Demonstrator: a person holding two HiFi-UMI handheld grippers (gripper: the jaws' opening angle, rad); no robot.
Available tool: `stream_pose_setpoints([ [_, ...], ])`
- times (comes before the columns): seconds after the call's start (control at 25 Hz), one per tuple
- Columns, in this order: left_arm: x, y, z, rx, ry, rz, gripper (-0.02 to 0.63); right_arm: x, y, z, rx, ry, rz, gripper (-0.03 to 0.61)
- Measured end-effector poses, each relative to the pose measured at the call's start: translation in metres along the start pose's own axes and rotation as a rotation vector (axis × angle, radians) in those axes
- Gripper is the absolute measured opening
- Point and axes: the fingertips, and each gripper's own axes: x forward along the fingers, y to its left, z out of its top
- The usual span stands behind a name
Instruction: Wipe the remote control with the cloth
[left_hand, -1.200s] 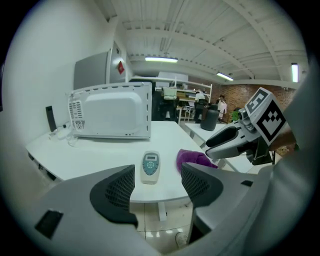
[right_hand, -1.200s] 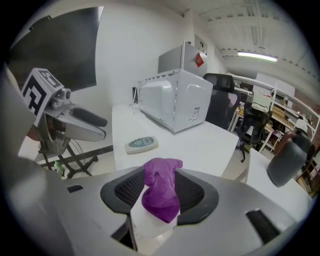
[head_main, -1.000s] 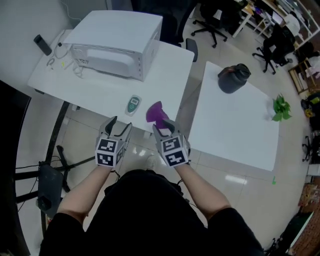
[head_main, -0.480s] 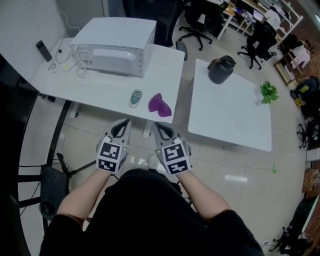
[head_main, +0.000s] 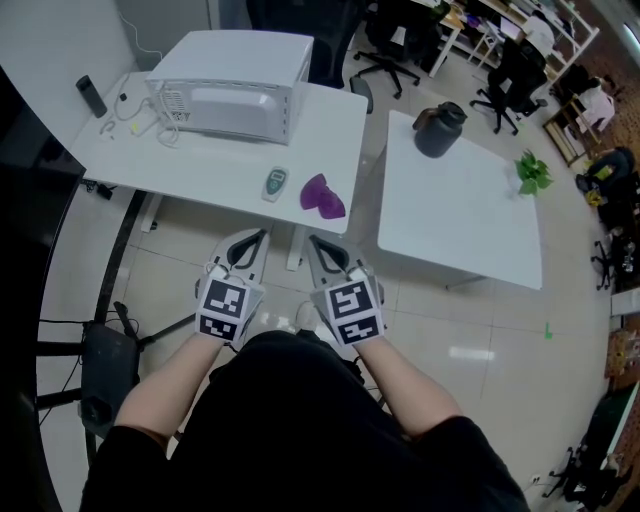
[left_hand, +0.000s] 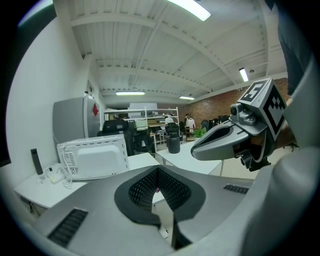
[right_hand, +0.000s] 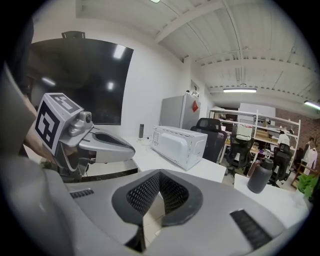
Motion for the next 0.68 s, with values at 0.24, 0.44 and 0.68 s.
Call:
stream_pose_setpoints([
  [0.24, -0.0051, -0.0036, -0.0017, 0.007, -0.002, -0.002, 0.0, -0.0034, 0.006, 0.0014, -0.011, -0.007, 0.001, 0.014],
  [0.44, -0.0064, -0.0027, -0.002, 0.008, -0.007, 0.002, 0.0, -0.003, 0.0079, 0.003, -0.018, -0.009, 0.002, 0.014],
  [0.68, -0.0097, -0.0038, 0.0013, 0.007, -0.006, 0.002, 0.0, -0.0066, 0.0094, 0.0067, -0.02, -0.008, 0.003, 0.014],
])
